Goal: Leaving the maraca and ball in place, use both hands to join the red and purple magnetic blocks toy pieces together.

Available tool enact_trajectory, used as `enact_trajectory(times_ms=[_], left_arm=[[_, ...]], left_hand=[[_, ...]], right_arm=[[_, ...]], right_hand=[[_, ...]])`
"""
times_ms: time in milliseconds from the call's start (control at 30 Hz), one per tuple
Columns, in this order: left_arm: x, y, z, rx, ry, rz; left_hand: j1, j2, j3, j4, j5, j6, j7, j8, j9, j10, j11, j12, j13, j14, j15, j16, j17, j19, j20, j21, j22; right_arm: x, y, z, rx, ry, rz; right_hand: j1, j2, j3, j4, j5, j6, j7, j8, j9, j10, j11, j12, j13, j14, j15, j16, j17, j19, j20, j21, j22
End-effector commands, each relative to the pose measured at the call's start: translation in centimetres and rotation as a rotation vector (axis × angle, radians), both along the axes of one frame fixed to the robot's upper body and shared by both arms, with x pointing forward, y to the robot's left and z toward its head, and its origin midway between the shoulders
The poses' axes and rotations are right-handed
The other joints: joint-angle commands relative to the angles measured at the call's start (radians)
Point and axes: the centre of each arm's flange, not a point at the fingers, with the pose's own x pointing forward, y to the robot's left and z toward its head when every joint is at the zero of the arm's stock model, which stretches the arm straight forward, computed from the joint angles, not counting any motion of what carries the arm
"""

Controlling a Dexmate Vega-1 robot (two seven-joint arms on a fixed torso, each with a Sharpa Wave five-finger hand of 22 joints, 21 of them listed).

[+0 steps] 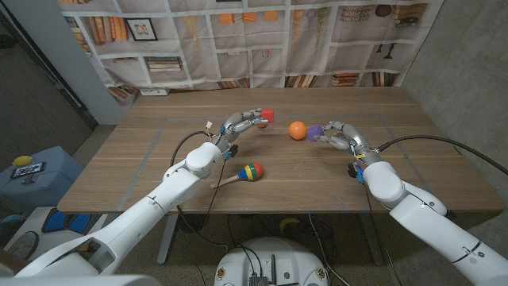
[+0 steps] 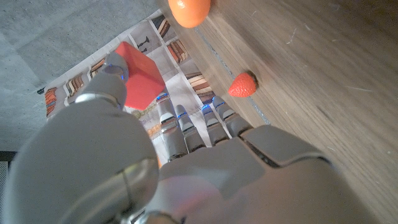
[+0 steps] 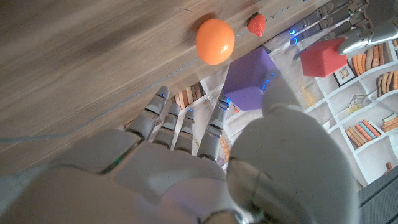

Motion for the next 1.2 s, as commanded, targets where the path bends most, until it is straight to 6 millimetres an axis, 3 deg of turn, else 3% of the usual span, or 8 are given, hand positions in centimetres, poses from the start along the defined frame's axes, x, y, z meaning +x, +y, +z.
enact_trajectory(times_ms=[33,667,1200], left_arm=[[0.4,-0.8,0.6,-0.004,0.009,-0.059],[0.3,-1.7,1.2,0.007,0.022,-0.136],[-0.1,-2.3,1.1,-0.006,0.022,-0.165]], left_hand=[[0.029,0.033,0.0,0.001,0.004,0.127,-0.024,0.0,0.004,0.014,-0.001,0.003,0.002,0.009,-0.056,0.005,0.002,0.011,0.001,0.004,0.006],[0.031,0.042,-0.002,0.0,0.005,0.12,-0.019,-0.002,0.004,0.028,0.001,0.005,0.003,0.007,-0.049,0.002,0.002,0.005,0.009,0.001,0.006],[0.03,0.047,-0.006,0.001,0.005,0.117,-0.019,-0.003,0.004,0.032,0.003,0.004,0.003,0.006,-0.047,0.001,0.002,0.005,0.011,0.002,0.006]], right_arm=[[0.5,-0.2,0.6,0.125,-0.056,0.102],[1.5,0.5,1.5,0.184,-0.131,0.246],[2.4,2.4,1.6,0.266,-0.134,0.338]], right_hand=[[0.025,0.035,0.003,0.007,-0.001,0.032,-0.03,0.01,0.002,-0.005,0.006,-0.002,0.001,-0.002,0.0,-0.008,0.004,-0.005,-0.005,-0.003,0.004],[0.022,0.04,-0.002,0.009,-0.001,0.034,-0.027,0.009,-0.009,-0.017,0.009,-0.008,0.0,-0.013,0.001,-0.012,0.006,-0.014,-0.009,-0.003,0.004],[0.02,0.045,-0.005,0.011,-0.001,0.031,-0.024,0.005,-0.018,-0.02,0.01,-0.01,0.0,-0.016,0.002,-0.014,0.007,-0.016,-0.013,-0.002,0.004]])
